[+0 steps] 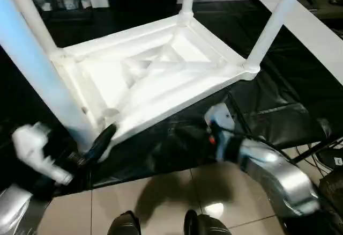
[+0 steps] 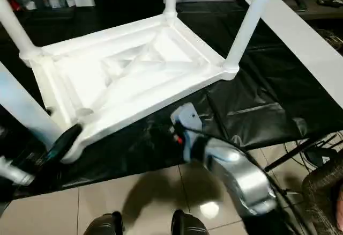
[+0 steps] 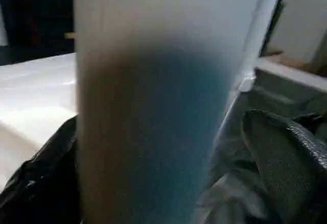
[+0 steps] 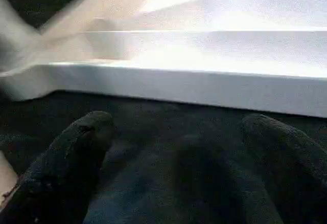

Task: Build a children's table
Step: Rotate table base

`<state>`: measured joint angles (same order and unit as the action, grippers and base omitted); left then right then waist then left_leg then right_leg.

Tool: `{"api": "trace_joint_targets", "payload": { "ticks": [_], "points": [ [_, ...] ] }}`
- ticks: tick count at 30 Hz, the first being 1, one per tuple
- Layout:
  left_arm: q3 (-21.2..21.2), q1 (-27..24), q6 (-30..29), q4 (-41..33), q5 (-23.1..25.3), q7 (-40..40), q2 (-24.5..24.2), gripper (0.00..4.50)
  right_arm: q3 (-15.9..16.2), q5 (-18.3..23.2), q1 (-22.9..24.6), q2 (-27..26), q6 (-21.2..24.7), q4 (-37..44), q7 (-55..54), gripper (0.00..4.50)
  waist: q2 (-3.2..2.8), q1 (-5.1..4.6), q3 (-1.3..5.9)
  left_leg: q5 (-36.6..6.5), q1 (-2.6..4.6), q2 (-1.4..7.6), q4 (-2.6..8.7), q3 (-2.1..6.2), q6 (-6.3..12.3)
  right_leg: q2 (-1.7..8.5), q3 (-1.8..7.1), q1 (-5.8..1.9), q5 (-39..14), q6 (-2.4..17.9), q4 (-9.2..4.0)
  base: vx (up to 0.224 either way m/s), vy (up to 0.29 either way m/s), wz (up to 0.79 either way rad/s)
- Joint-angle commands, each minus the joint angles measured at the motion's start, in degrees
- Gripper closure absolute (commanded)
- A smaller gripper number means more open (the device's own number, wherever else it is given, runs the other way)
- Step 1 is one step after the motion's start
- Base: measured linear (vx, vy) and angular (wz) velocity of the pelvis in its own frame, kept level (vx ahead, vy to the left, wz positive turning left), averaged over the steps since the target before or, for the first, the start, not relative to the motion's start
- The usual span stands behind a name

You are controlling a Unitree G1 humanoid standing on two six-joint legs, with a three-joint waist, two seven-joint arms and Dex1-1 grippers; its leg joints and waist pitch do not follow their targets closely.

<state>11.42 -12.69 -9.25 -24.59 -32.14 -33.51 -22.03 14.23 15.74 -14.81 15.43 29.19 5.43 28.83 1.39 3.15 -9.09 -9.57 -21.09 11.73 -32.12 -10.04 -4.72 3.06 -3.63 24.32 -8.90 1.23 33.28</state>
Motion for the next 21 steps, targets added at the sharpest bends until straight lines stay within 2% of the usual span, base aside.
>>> {"api": "trace_joint_targets", "payload": {
  "ticks": [1,3,4,6,8,10,11,12,13,16,18,21],
  "points": [
    [-3.29,2.1,-5.17,-1.43,-2.39,0.59,-0.63,0.01,-1.53,-3.59,-2.17,-1.59,-1.26,-5.51,-6.59,0.0,-1.12,-0.29,3.44,-13.1,0.92,1.07,3.51,0.17,-1.08,3.39,3.25,-2.38,-13.02,9.26,-3.09,0.0,0.0,0.0],
    [-4.32,3.37,-7.0,-1.7,-3.56,0.38,-0.69,0.01,-2.05,-4.63,-3.52,-2.12,-1.75,-8.57,-8.64,0.0,-0.96,-0.21,3.55,-13.07,0.99,1.02,3.39,0.07,-1.24,3.35,3.28,-2.45,-12.98,9.53,-2.99,0.0,0.0,0.0],
    [-5.69,4.72,-10.17,-2.97,-6.43,-0.08,-0.88,0.01,-2.34,-5.88,-5.29,-2.52,-2.36,-12.7,-10.26,0.0,-1.2,-0.13,3.53,-13.79,0.98,0.97,3.32,0.07,-1.44,3.39,3.26,-2.47,-13.78,9.24,-2.94,0.0,0.0,0.0],
    [-6.02,4.91,-11.08,-3.46,-7.4,-0.22,-0.96,0.01,-2.26,-6.26,-5.7,-2.57,-2.66,-13.69,-10.38,0.0,-1.11,-0.17,3.52,-14.28,0.92,0.94,3.35,0.08,-1.52,3.35,3.2,-2.57,-14.32,8.99,-3.02,0.0,0.0,0.0],
    [-7.71,5.32,-14.81,-5.82,-11.08,-0.85,-1.44,0.01,-2.21,-7.56,-7.36,-3.22,-4.1,-17.86,-10.84,0.0,-0.96,-0.33,3.65,-14.27,0.73,0.86,3.17,0.02,-1.56,3.4,3.2,-2.63,-14.48,8.96,-2.81,0.0,0.0,0.0],
    [-10.2,5.13,-17.29,-8.15,-12.69,-1.76,-1.96,0.01,-2.63,-8.16,-9.04,-4.41,-6.41,-21.59,-11.3,0.0,-0.75,-0.43,3.55,-14.59,0.53,0.82,3.18,0.09,-1.15,3.41,3.18,-2.7,-16.28,8.24,-2.96,0.0,0.0,0.0],
    [-11.13,5.06,-18.11,-8.91,-13.18,-2.11,-2.15,0.01,-2.8,-8.27,-9.82,-4.87,-7.27,-22.83,-11.61,0.0,-0.84,-0.53,3.58,-14.98,0.6,0.89,3.12,0.05,-1.16,3.39,3.2,-2.55,-17.16,8.04,-3.0,0.0,0.0,0.0],
    [-11.8,5.02,-18.68,-9.4,-13.55,-2.32,-2.2,0.01,-2.97,-8.28,-10.48,-5.25,-7.84,-23.8,-11.86,0.0,-0.81,-0.58,3.61,-15.09,0.63,0.86,3.11,0.04,-1.1,3.38,3.14,-2.56,-17.37,7.92,-3.04,0.0,0.0,0.0],
    [-12.56,5.13,-18.97,-9.81,-13.6,-2.41,-2.02,0.01,-3.17,-8.13,-11.19,-5.66,-8.37,-24.62,-11.92,0.0,-0.68,-0.92,3.46,-15.3,0.32,0.76,3.22,0.16,-1.2,3.36,3.1,-2.79,-18.29,7.58,-3.04,0.0,0.0,0.0],
    [-16.24,6.9,-19.57,-10.05,-12.36,-2.59,-0.58,0.01,-3.47,-8.17,-14.61,-7.26,-10.37,-28.2,-12.37,0.0,-0.5,-1.48,3.7,-15.57,0.41,0.82,3.07,0.18,-1.11,3.35,3.06,-2.71,-19.56,7.04,-3.15,0.0,0.0,0.0],
    [-16.7,7.25,-19.64,-9.92,-12.15,-2.64,-0.36,0.01,-3.44,-8.26,-15.05,-7.44,-10.67,-28.69,-12.44,0.0,-0.53,-1.61,3.8,-15.23,0.35,0.76,2.93,0.14,-1.09,3.43,3.07,-2.7,-19.99,6.99,-3.19,0.0,0.0,0.0],
    [-20.07,11.03,-20.27,-8.25,-10.99,-2.13,1.74,0.01,-3.72,-9.06,-17.66,-8.83,-12.89,-32.4,-12.09,0.0,-0.25,-1.75,4.18,-13.51,0.14,0.7,2.65,0.03,-0.86,3.34,3.14,-2.83,-18.02,7.36,-2.88,0.0,0.0,0.0]
  ]
}}
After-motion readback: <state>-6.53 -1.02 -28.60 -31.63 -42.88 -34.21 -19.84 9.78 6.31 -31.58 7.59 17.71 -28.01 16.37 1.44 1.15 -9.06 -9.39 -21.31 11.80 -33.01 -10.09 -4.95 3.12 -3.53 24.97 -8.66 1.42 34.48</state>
